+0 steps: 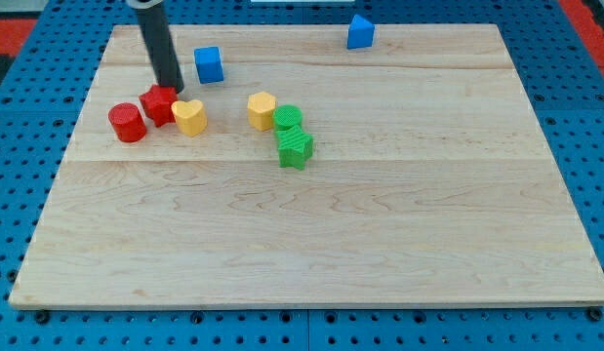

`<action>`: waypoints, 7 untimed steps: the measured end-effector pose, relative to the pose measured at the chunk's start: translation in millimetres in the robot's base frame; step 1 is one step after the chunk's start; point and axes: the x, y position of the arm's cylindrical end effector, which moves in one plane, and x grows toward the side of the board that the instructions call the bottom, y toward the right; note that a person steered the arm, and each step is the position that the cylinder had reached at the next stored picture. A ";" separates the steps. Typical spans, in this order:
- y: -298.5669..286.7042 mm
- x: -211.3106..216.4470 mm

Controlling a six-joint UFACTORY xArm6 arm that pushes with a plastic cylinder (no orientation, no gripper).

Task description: Place the hexagon to the top of the green circle

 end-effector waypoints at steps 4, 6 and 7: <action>-6.1 -29.0; -14.4 -38.0; -50.5 -37.9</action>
